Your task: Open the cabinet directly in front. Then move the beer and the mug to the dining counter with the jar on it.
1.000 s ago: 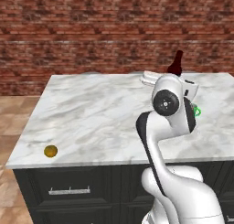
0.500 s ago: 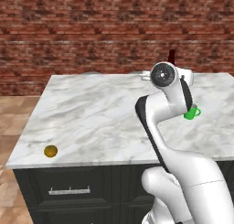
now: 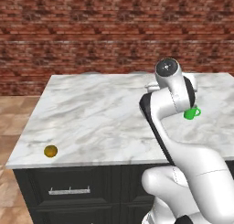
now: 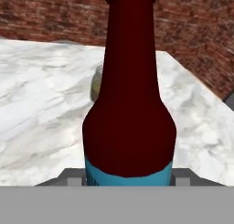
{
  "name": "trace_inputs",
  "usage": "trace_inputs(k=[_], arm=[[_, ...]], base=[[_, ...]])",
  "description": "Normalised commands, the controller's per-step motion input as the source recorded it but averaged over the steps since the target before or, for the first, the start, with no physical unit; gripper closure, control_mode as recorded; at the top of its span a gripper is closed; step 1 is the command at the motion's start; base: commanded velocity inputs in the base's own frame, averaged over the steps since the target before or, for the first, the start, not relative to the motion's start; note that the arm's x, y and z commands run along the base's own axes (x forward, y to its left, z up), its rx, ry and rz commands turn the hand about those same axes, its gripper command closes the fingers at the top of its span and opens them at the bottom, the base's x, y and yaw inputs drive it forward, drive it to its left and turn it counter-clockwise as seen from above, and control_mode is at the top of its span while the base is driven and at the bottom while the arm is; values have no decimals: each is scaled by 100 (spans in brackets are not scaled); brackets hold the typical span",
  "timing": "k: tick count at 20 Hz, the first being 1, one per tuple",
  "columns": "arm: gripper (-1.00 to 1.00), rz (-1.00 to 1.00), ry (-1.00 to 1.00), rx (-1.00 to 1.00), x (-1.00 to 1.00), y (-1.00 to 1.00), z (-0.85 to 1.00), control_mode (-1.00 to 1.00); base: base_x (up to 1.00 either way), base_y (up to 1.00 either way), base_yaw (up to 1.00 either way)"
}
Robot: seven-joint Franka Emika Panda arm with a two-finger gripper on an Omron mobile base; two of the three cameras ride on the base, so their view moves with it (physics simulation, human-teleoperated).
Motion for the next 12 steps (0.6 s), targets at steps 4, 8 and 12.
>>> trace_inputs(k=[4,8,12], arm=[[100,0,0,0,0,0,-28,-100],[100,0,-1,0,8,0,-53,-100],[100,0,-9,0,57,0,-34,-100]], base=[[0,0,0],[0,0,0],[0,0,0]])
